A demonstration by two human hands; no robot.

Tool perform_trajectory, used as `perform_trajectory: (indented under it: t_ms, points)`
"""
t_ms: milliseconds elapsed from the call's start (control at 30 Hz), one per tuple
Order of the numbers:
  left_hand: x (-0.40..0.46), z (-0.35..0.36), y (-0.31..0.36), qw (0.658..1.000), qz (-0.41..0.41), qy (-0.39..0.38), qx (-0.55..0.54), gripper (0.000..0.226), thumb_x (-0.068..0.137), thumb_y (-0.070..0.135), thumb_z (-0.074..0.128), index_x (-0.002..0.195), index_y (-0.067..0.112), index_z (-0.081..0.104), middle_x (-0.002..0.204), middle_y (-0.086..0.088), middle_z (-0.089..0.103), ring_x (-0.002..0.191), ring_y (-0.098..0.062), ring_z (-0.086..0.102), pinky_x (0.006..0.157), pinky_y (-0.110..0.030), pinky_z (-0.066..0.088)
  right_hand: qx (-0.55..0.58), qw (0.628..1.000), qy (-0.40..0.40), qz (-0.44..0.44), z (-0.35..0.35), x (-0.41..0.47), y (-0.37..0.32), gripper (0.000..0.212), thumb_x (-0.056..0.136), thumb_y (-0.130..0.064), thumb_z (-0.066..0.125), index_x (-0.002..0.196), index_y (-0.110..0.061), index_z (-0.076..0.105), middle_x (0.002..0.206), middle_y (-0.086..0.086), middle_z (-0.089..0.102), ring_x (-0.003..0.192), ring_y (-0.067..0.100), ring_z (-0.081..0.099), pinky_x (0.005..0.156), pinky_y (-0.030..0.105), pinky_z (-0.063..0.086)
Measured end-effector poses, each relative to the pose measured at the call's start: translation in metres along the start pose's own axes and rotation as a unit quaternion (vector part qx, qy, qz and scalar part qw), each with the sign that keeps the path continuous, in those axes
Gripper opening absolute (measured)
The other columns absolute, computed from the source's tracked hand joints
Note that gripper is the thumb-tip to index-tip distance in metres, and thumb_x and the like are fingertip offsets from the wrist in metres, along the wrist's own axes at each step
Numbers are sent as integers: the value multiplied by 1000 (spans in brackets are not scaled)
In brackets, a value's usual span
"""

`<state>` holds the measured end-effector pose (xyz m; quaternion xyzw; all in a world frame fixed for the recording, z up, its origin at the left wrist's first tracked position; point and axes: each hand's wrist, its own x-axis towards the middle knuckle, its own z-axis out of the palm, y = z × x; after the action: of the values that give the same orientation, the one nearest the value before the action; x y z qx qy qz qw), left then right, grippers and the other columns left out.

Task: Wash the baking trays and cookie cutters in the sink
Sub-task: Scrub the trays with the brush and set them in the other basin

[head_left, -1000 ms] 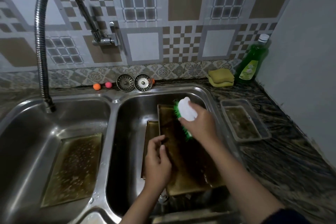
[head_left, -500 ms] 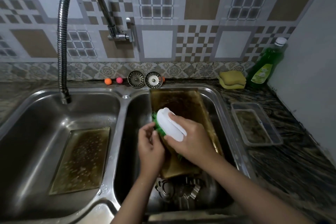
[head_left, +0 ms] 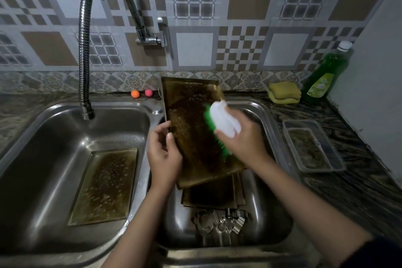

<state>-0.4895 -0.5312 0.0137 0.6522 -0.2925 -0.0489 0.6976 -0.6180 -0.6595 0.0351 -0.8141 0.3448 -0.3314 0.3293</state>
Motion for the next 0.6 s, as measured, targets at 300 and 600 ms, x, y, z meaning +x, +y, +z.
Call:
perform_trajectory:
  t_ms: [300,600]
  points:
    - [4,14,-7,992,-94,75,-49,22,95,0,45,111,12,53,97,-2,61,80,6,59,75,-9,46,1,997,-77,-31,9,-4,-41,64,72,-30,80,131,-25,56,124,1,63,111,16,59,89,26,49]
    - [-40,40,-26,972,-228,37,-49,23,95,0,44,114,8,54,96,3,58,81,6,57,71,-5,47,-145,974,-170,14,21,7,-19,67,71,-29,78,133,-21,54,124,7,65,114,24,59,89,29,47]
